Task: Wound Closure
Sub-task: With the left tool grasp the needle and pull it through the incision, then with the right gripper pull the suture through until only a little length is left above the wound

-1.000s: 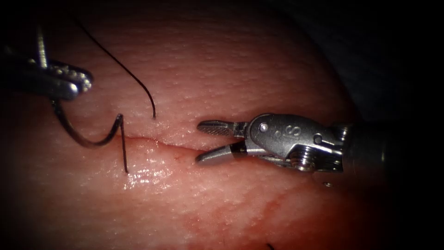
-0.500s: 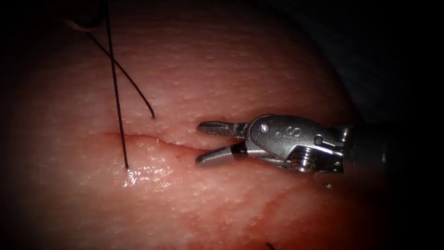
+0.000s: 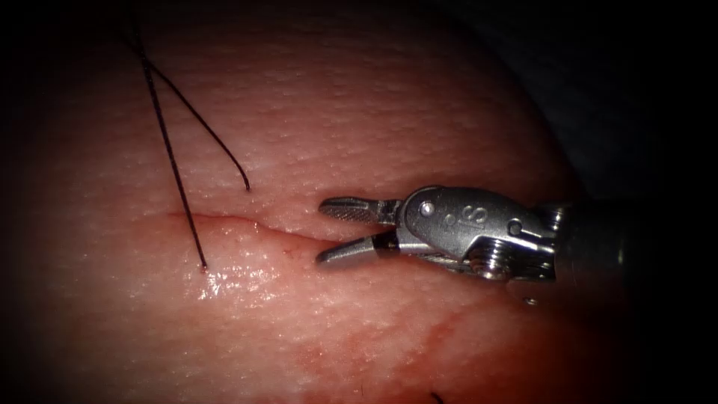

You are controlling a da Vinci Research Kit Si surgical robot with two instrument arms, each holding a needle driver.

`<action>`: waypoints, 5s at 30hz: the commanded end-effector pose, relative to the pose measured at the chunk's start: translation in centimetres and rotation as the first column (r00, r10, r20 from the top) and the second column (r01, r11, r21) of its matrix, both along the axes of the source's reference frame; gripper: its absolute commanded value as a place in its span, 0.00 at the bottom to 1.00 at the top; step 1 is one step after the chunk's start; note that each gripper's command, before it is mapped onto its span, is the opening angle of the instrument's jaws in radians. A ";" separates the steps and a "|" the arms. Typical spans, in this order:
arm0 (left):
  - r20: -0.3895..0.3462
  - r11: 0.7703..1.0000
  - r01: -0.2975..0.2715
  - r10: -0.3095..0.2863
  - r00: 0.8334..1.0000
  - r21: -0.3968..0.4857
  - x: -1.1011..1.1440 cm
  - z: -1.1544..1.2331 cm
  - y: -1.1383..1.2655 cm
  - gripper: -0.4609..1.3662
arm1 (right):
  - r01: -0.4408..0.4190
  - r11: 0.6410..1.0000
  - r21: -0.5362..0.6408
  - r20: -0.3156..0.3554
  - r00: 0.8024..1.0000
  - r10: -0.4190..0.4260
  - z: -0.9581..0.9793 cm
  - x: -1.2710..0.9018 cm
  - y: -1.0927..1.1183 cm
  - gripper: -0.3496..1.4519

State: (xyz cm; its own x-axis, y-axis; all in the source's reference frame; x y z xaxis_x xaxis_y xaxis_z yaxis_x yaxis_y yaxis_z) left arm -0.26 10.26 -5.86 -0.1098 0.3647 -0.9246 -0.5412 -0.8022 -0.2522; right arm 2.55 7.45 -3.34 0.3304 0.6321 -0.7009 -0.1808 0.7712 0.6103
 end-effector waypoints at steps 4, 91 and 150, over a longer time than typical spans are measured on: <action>-0.045 0.996 0.014 -0.018 0.999 -0.092 0.11 -0.04 0.12 0.06 | -0.002 1.000 -0.001 0.001 1.000 0.002 0.00 0.00 0.00 0.34; 0.092 0.993 -0.112 0.108 0.990 0.043 -0.01 0.44 -1.47 0.06 | 0.249 0.966 0.072 -0.045 0.968 -0.246 -1.20 0.84 -1.30 0.00; -0.104 0.999 -0.045 0.043 0.994 -0.017 0.91 0.61 -0.93 0.06 | 0.355 0.905 -0.235 -0.030 0.928 -0.372 0.10 1.23 -0.81 0.00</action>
State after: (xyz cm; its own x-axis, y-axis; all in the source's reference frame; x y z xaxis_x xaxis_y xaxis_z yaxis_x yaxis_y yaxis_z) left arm 0.63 9.34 -5.23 -0.2209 0.3401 -0.9141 -0.5357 -0.8255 -0.1777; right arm 3.76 6.64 -3.26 0.4511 0.3033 -0.8394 0.1784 0.8909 0.4178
